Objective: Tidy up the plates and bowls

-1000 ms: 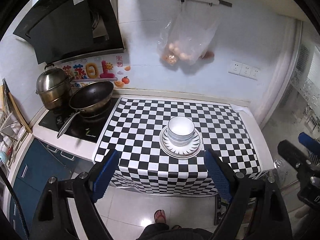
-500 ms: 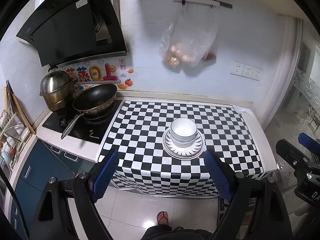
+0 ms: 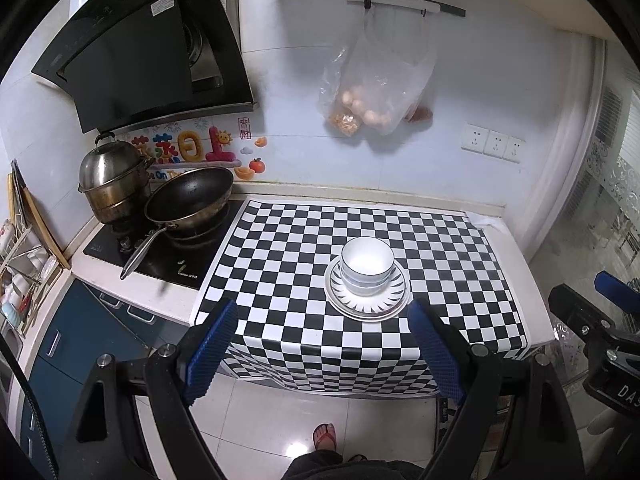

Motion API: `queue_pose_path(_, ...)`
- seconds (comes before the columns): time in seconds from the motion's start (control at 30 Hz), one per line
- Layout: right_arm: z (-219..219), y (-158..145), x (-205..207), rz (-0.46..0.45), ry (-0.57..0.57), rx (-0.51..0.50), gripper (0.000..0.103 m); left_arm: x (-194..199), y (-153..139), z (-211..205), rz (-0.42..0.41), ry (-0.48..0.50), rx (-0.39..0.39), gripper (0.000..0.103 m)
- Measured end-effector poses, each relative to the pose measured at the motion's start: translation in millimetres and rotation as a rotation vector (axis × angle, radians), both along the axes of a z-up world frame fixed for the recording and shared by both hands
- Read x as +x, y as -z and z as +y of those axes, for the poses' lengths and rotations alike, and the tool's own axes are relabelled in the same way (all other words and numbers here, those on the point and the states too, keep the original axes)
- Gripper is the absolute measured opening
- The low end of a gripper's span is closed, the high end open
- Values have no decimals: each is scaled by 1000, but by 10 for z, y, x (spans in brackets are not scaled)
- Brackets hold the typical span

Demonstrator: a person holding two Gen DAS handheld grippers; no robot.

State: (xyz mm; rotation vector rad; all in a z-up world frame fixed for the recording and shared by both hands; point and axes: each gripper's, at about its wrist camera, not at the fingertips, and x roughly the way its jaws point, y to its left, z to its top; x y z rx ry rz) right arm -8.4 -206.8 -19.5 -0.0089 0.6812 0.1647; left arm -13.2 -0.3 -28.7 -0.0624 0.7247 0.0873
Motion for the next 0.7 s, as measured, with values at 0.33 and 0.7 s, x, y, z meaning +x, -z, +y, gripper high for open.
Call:
queue_pose_path(0.33, -16, 7, 3, 5, 14, 4, 96, 33, -2, 16, 0, 2, 3, 87)
queue_pose_path(0.7, 14, 33, 6, 14, 12, 0, 96, 26, 3, 56, 5, 2, 2, 87)
